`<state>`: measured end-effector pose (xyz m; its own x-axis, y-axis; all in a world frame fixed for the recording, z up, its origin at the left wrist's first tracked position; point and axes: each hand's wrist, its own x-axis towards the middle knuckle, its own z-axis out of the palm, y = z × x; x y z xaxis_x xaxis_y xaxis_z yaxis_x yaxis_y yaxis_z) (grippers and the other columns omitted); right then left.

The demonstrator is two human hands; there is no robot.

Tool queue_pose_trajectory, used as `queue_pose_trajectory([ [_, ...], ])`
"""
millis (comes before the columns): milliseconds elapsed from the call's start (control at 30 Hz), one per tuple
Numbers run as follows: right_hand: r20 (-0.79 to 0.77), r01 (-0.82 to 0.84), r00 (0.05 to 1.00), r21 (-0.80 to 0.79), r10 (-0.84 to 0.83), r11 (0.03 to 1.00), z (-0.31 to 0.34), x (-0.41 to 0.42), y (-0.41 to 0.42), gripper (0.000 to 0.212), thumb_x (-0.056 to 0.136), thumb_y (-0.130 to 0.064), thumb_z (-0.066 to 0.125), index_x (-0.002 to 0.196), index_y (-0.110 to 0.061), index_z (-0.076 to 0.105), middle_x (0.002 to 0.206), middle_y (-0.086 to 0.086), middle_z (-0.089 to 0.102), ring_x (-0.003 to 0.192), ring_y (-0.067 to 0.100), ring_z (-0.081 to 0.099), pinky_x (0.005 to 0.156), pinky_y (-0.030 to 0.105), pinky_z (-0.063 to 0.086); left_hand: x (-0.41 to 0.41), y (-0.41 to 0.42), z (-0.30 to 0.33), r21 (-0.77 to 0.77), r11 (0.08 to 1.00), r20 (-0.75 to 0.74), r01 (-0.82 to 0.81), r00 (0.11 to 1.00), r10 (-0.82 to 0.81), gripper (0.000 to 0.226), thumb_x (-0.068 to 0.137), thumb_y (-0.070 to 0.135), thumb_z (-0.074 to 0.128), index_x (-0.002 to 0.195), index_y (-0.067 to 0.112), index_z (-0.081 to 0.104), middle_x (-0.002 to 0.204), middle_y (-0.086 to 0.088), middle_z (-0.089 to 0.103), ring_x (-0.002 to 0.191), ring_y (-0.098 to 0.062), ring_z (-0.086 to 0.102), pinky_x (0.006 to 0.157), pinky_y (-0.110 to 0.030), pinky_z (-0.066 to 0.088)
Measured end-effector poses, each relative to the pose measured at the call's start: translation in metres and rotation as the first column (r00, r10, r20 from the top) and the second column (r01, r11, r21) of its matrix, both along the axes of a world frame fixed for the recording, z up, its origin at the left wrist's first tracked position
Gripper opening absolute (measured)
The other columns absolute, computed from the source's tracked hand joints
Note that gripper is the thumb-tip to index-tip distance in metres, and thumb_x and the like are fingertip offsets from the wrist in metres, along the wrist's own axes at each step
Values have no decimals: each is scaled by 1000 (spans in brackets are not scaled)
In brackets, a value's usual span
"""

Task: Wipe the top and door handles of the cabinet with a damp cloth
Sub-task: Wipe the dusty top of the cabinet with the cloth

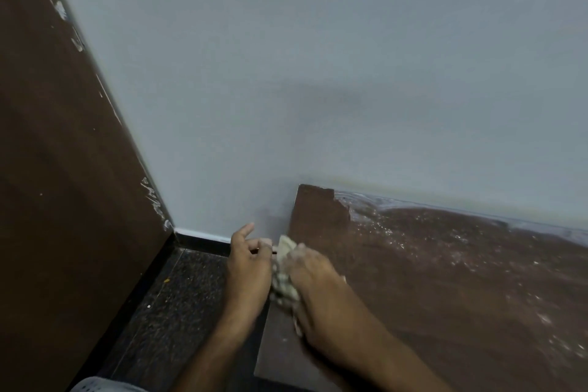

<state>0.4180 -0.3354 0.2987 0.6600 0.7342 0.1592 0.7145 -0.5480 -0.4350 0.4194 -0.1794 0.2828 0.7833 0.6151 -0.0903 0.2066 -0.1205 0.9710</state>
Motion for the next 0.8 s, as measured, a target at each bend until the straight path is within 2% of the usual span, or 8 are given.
queue_pose_trajectory([
  [67,-12,-21,1000,-7,21,1000,-3,-27,-13,54,95,-29,51,147,-24,42,155,-4,38,150,11,24,111,23,13,-13,-8,-3,-7,999,-8,31,999,-31,35,94,15,56,127,24,52,94,4,69,87,-13,65,72,-27,47],
  [133,3,-19,1000,8,19,1000,-1,-24,-20,50,94,-25,54,143,-18,49,150,1,46,147,14,32,123,20,16,-25,-14,-4,-17,997,-7,79,997,-79,29,94,12,55,121,24,60,100,3,70,90,-11,65,75,-24,50],
  [300,14,250,968,70,-252,966,10,15,0,46,100,-18,53,145,-14,46,143,4,48,140,21,37,123,30,21,-41,-17,1,91,990,-24,111,994,-109,23,96,19,55,116,20,67,101,16,65,88,12,55,65,-1,38],
  [400,-37,240,971,87,-238,967,3,-22,11,47,96,-16,51,143,-16,47,143,3,48,140,20,36,124,38,24,-47,-20,4,49,996,-30,74,997,-73,26,98,14,48,116,15,68,105,6,67,96,-8,62,70,-7,41],
  [467,-45,111,993,63,-108,992,-6,-60,4,54,93,-17,51,146,-17,44,150,5,44,146,22,32,125,43,25,-50,-23,10,-151,987,-8,45,999,-47,30,99,14,44,113,10,70,110,-4,70,100,-19,64,83,-23,50],
  [533,-51,57,997,64,-54,996,-9,-71,-15,57,91,-18,53,148,-21,45,154,3,42,149,20,30,125,38,24,-54,-23,15,-326,945,-4,31,999,-34,31,100,20,42,107,10,71,106,-6,72,95,-20,67,80,-29,54],
  [700,-24,315,949,109,-314,943,5,-30,-36,41,102,-18,52,142,-21,51,147,-2,46,145,15,32,124,33,26,-65,-23,20,-364,926,0,106,994,-114,37,104,34,36,111,15,66,106,0,72,94,-15,67,67,-25,48],
  [800,-45,205,979,102,-201,973,5,-51,-2,35,97,-16,58,130,-24,61,135,-3,55,132,10,41,122,30,30,-70,-19,19,-400,911,-20,101,993,-119,42,103,41,35,112,16,68,103,-6,75,93,-21,71,71,-30,53],
])
